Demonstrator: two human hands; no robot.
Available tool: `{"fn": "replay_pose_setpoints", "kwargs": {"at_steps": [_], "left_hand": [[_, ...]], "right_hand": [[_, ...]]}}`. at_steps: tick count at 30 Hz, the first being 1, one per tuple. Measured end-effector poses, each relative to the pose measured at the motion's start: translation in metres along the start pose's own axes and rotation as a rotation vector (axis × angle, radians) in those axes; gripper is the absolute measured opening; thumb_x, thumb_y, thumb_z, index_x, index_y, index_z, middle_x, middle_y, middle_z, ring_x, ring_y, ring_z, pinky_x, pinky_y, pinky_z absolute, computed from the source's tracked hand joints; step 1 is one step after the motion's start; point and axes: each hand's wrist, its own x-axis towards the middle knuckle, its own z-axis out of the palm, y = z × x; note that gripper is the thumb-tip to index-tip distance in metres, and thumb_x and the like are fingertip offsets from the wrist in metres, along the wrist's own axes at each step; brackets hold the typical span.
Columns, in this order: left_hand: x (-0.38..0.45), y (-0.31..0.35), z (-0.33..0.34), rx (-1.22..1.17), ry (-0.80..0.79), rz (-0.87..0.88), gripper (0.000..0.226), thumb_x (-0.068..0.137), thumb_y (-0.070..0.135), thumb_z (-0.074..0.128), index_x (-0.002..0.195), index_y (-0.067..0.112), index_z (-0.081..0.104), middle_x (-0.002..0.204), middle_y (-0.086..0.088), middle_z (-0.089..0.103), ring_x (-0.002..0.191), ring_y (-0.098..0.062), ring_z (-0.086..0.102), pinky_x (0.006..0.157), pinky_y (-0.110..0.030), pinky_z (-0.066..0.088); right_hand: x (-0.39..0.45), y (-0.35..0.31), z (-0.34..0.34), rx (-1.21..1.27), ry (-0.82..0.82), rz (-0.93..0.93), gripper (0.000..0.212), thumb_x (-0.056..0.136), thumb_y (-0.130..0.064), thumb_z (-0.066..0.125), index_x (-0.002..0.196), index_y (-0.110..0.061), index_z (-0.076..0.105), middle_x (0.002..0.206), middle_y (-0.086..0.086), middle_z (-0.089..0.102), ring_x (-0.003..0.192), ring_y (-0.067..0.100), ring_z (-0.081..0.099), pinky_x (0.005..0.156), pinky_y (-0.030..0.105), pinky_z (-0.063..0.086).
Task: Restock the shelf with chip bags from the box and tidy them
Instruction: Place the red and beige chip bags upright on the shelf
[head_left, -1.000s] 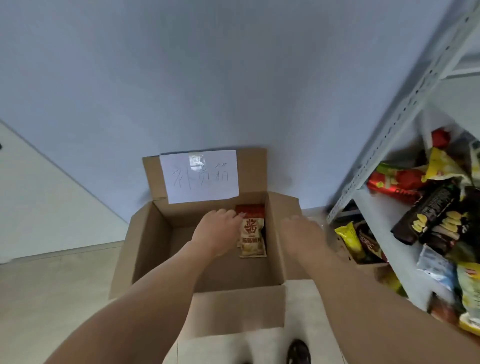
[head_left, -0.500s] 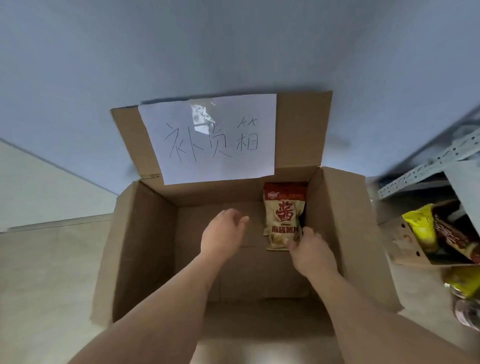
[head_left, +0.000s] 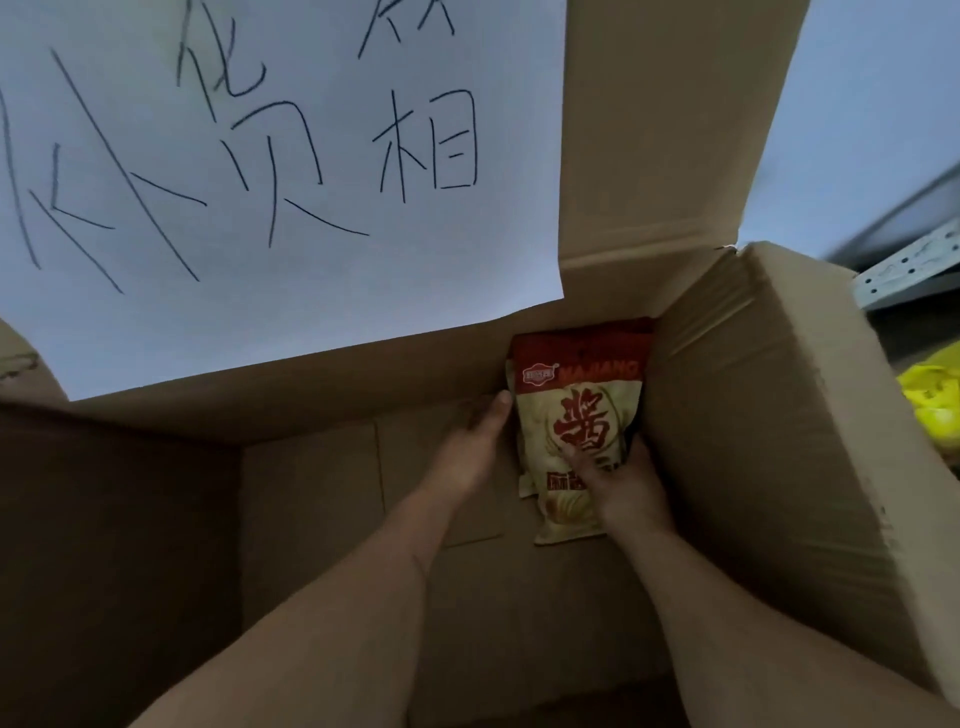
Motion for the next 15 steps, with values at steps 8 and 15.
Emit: {"fn": "replay_pose_setpoints", "kwargs": {"at_steps": [8, 15], "left_hand": [[0.026, 0.000, 0.012, -0.224, -0.094, 0.067, 0.079, 0.087, 0.080, 0.042, 0.145, 0.027, 0.053, 0.152, 0.001, 0.051, 0.133, -0.015, 0.048, 0.112, -0.034, 0.029], [0.044, 0.004, 0.024, -0.241, -0.180, 0.085, 0.061, 0.074, 0.073, 0.064, 0.116, 0.030, 0.068, 0.111, 0.009, 0.074, 0.098, -0.005, 0.068, 0.088, -0.025, 0.046]], "right_hand": [[-0.001, 0.037, 0.013, 0.078, 0.008, 0.085, 0.067, 0.070, -0.061, 0.078, 0.121, -0.021, 0.061, 0.120, 0.006, 0.063, 0.107, 0.028, 0.063, 0.092, 0.049, 0.055], [-0.038, 0.087, 0.015, 0.228, -0.073, 0.271, 0.022, 0.085, -0.026, 0.077, 0.103, -0.018, 0.068, 0.100, 0.006, 0.074, 0.092, 0.026, 0.069, 0.092, 0.047, 0.054]]}}
